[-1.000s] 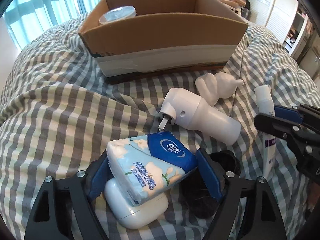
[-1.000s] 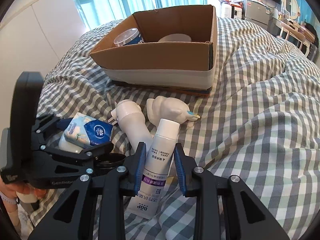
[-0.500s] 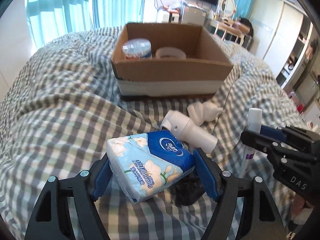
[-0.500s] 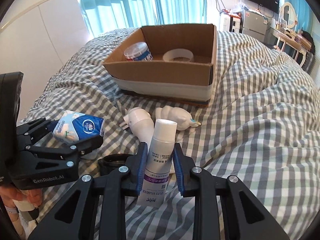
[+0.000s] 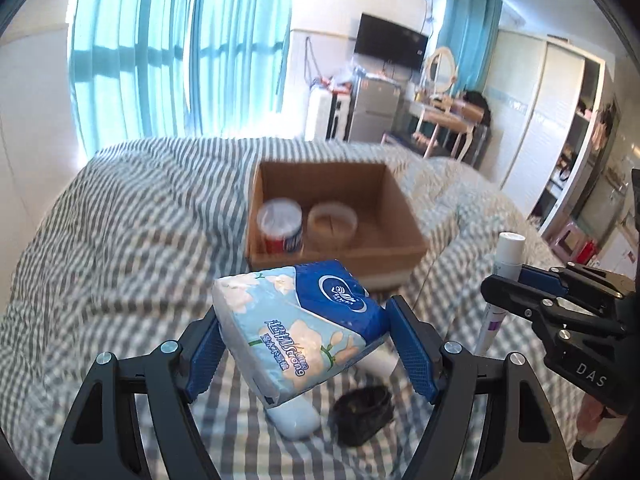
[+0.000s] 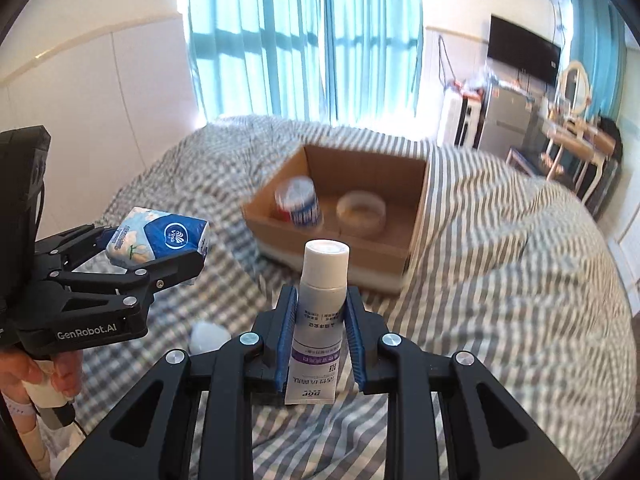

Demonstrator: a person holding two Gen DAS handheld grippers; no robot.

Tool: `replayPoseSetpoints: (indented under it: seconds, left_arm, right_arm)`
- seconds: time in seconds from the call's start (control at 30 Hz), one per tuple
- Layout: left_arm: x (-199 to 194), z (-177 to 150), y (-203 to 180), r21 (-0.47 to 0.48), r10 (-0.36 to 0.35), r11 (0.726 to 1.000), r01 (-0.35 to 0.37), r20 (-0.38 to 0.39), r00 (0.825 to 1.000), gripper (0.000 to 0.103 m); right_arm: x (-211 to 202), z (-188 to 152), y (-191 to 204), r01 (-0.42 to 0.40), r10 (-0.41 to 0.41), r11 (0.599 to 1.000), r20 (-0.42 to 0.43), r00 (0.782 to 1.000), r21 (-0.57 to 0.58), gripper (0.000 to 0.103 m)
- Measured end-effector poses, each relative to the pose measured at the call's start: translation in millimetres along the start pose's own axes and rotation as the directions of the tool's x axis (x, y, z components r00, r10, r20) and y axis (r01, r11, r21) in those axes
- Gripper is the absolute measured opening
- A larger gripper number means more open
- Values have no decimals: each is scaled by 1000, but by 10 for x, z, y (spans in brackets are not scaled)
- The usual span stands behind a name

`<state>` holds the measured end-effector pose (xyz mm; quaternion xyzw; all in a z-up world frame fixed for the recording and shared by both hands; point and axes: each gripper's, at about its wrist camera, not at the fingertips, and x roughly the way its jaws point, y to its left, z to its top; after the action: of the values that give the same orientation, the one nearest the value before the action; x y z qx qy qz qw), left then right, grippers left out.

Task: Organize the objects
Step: 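Carry tissue pack and tube into the box and release both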

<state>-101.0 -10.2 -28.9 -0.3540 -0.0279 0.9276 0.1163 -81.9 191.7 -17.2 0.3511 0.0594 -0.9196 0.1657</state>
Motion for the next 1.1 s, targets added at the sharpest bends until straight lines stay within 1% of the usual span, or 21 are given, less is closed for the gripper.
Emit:
replayPoseSetpoints:
  seconds: [0.07,0.13,0.23,0.33,0.4,0.5,0.6,0.7,0.77,0.83,0.97,1.1]
  left_arm:
    - [-50,148,20,-4,-6,1000,6,30,1000,78]
    - [-93,349,26,2,6,1000,-6,67,998,78]
    - [-83,615,56,8,2,1000,-3,110,994,78]
    - [14,875,91,0,-20,1000,20,134,991,78]
    - [105,1010,123,-1,-16,1000,17,145,989,78]
    - [335,1203,167,2,-18,1000,17,152,988,78]
    - [661,1320,198,6,-19,1000,19,134,991,78]
    - [1023,1343,210,18,-28,999,26,96,995,78]
    - [1269,1346,226,17,-42,999,41,58,997,78]
    - [1508,1311,239,24,-45,999,45,27,999,78]
    - [1837,1221,236,48,-25,999,27,-24,999,78]
    - [2094,1126,279,39,-19,999,22,-71,997,78]
  right_arm:
    - [-54,181,-15,-4,4,1000,32,999,-8,24]
    - [-93,343,-27,-2,3,1000,61,998,-13,24]
    - [-95,643,-83,4,-3,1000,102,995,-13,24]
    - [-7,888,-175,3,-3,1000,115,993,-1,24]
    - [86,1010,-230,10,-11,1000,116,993,5,24]
    - [329,1198,-316,21,-22,1000,101,995,13,24]
    - [629,1311,-407,23,-25,999,70,997,26,24]
    - [977,1348,-501,27,-28,999,26,999,41,24]
    - [1229,1349,-550,35,-35,999,-8,999,34,24]
    - [1444,1344,-593,42,-41,999,-40,998,30,24]
    - [1841,1268,-694,49,-46,998,-99,994,35,24]
    - [2038,1179,-799,51,-44,997,-123,991,58,24]
